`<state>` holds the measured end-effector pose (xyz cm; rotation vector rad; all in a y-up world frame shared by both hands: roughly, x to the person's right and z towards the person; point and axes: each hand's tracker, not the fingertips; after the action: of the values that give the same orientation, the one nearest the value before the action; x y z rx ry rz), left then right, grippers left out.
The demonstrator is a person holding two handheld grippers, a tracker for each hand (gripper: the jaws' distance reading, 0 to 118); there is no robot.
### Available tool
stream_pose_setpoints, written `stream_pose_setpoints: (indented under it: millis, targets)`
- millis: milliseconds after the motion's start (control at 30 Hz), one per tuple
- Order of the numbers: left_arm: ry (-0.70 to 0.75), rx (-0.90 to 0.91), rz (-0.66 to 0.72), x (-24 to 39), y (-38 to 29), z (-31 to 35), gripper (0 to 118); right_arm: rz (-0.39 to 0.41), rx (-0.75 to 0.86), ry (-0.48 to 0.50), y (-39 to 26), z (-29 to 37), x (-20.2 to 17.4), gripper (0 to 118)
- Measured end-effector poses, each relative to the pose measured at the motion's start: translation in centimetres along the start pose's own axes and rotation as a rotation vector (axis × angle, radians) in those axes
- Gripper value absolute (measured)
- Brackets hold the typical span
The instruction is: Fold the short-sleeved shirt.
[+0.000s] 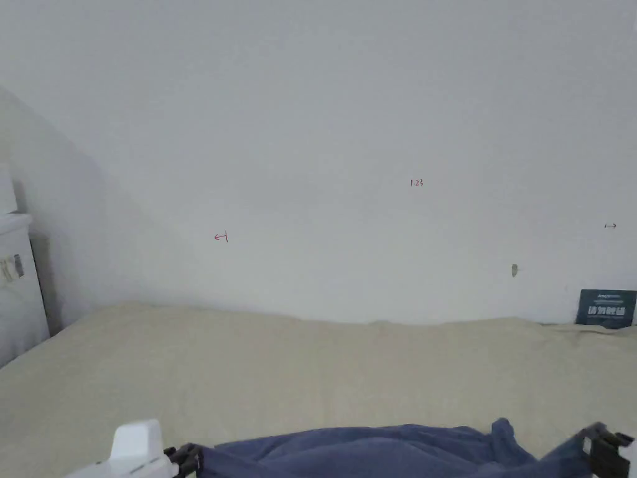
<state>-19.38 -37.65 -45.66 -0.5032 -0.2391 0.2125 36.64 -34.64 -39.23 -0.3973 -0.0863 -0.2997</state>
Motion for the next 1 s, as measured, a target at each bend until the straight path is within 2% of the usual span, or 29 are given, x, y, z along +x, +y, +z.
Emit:
stream_pose_setpoints:
  millis: [33,67,100,167,200,233,300,333,400,467,567,600,833,900,933,967,1000]
  targets:
    - [-0.019,0.010,0.047,-0.4,-1.9,1.7,6,-0.051,0.001,-0.013,-2.4,1.9,0.9,4]
    - [-0.013,0.026,0.101,-0.8,-3.8,3.5,6,-0.078,-0.051,0.023,-4.5,2.9,2.6,4]
    - [-0.020,-0.010,0.071,-1.1,-5.2,5.0,6,-0.109,-0.021,0.016,-6.6,4.8,3.3,4]
    - [0.077,-0.015,0.058,-1.1,-9.0,8.7,6,-0.108,-0.050,0.009,-10.5,8.8,4.4,4]
    - [0.036,-0.032,0.052,-1.4,-10.5,10.2,6,-0.140,-0.055,-0.025,-12.2,10.6,4.5,4]
    - [0.022,-0.044,0.062,-1.7,-11.9,11.6,6,-0.134,-0.071,-0.008,-13.4,12.3,4.9,4]
    - [0.041,-0.071,0.076,-1.6,-14.8,14.4,6,-0.180,-0.083,-0.047,-16.1,15.4,5.4,4]
    - [0.041,-0.071,0.077,-1.7,-15.9,15.6,6,-0.178,-0.107,-0.023,-16.9,16.6,5.4,4]
    - [0.047,-0.109,0.069,-1.7,-17.8,17.6,6,-0.190,-0.105,-0.071,-18.7,18.9,5.7,4]
    - [0.064,-0.116,0.062,-1.7,-19.5,19.4,6,-0.169,-0.141,-0.067,-19.7,20.8,5.8,4]
    - [0.059,-0.138,0.096,-2.1,-21.4,21.2,5,-0.185,-0.159,-0.077,-21.0,22.9,6.2,4]
    - [0.064,-0.162,0.091,-2.3,-21.8,21.6,5,-0.183,-0.156,-0.109,-21.6,23.6,6.3,4]
    - [0.070,-0.179,0.080,-2.4,-22.8,21.5,6,-0.120,-0.213,-0.124,-23.1,23.5,6.2,4]
    - [0.077,-0.183,0.079,-2.6,-22.6,21.5,11,-0.091,-0.230,-0.131,-23.1,23.2,6.2,8]
    - [0.110,-0.185,0.080,-2.8,-22.3,21.8,13,-0.049,-0.218,-0.168,-23.1,23.5,6.0,10]
    - [0.171,-0.152,0.091,-2.7,-22.2,22.5,24,-0.006,-0.207,-0.212,-22.8,24.0,5.9,26]
    - [0.184,-0.116,0.094,-3.0,-21.8,23.5,48,0.019,-0.175,-0.241,-22.3,25.0,5.8,60]
